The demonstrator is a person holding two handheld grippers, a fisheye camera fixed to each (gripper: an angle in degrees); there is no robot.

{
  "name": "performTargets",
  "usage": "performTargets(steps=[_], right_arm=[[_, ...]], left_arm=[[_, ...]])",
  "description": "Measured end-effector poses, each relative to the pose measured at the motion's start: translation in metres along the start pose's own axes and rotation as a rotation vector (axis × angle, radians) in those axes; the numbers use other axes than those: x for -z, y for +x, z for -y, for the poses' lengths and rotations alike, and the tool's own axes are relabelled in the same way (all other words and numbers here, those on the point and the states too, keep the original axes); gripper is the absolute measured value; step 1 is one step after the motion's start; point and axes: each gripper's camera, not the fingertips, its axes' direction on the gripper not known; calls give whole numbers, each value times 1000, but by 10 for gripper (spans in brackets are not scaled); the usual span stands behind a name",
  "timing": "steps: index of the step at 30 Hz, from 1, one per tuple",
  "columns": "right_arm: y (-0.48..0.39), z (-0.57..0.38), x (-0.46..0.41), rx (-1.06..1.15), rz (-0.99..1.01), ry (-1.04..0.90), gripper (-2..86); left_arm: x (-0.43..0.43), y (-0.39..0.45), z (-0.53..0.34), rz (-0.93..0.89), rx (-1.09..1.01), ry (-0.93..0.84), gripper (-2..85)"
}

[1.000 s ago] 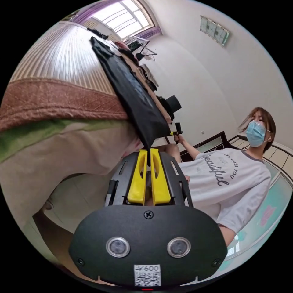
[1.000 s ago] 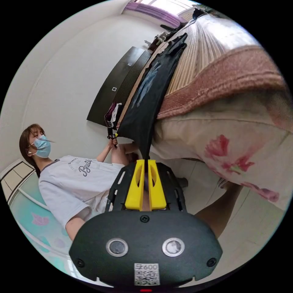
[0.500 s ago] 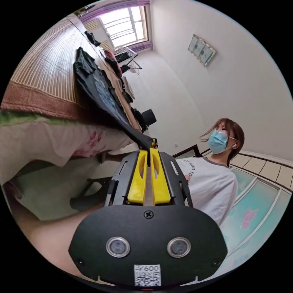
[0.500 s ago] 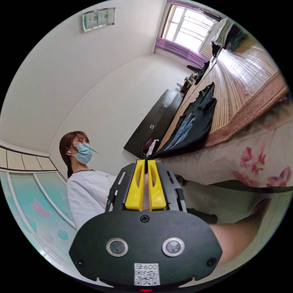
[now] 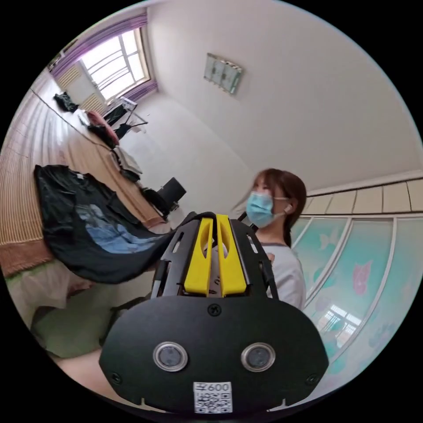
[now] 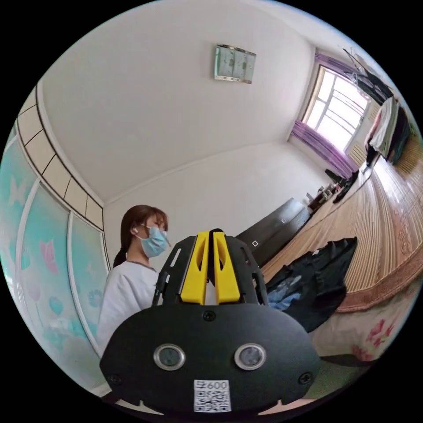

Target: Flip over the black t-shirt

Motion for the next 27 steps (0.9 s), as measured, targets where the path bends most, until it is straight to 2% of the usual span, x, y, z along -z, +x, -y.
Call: performTargets(steps=[2,5,11,19,27], right_arm=[[55,40,-56,-156,-96,-61,-9],[139,71,-108,-356,-157,-14,-9],[248,85,-203,-526,-355,16,-9],[256,87,-298,-546,-399,53,-9],[253,120,-400,-525,-481,-15,-9]], left_arm=[[8,-45,58,89,72,-21,16],[19,-130,128,105,183,33,16],[41,-298,201,242,419,185,16],[71,-390,219,167,473,287,14],[89,-453,287,215,472,265,15]])
